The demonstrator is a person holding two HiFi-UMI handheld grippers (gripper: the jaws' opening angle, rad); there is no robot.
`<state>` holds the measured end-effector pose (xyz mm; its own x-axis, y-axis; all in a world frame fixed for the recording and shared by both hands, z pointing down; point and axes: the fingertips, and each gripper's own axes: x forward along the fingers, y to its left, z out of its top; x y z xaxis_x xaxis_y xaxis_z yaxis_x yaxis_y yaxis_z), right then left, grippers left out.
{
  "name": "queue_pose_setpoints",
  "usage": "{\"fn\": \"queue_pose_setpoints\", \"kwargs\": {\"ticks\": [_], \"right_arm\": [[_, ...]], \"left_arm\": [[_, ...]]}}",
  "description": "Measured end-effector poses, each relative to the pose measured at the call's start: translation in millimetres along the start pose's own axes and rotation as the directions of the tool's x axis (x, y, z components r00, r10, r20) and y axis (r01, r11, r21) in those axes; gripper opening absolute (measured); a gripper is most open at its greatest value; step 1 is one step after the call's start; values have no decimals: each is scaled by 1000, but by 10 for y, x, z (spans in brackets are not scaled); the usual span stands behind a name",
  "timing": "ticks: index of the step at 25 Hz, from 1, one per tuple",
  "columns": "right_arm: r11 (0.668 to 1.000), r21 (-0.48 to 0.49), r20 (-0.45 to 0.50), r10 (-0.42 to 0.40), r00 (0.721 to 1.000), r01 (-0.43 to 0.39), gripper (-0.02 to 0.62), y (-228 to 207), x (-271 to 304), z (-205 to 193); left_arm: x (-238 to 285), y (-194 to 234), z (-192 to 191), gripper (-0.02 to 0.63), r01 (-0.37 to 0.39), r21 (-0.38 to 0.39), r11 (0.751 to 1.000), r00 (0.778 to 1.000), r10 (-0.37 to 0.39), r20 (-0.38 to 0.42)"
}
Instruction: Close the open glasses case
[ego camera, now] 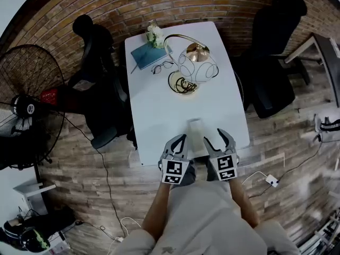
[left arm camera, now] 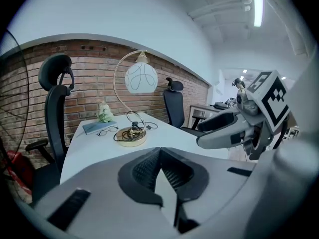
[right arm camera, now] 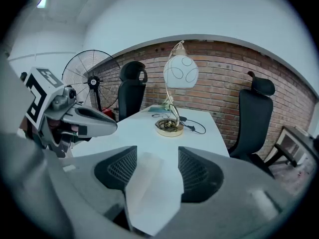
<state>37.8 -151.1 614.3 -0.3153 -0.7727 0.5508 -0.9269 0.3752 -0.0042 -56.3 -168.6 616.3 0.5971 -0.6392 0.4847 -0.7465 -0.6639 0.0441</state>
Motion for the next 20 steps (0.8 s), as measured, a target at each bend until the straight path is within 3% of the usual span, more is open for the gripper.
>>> {"fn": "queue_pose_setpoints", "kwargs": {"ticks": [20], "right_arm": [[995, 26, 65, -96, 993, 95, 261, -68, -150, 251]], "left_arm": [[-19, -1, 252, 5, 50, 48, 998, 996, -53, 77]]}}
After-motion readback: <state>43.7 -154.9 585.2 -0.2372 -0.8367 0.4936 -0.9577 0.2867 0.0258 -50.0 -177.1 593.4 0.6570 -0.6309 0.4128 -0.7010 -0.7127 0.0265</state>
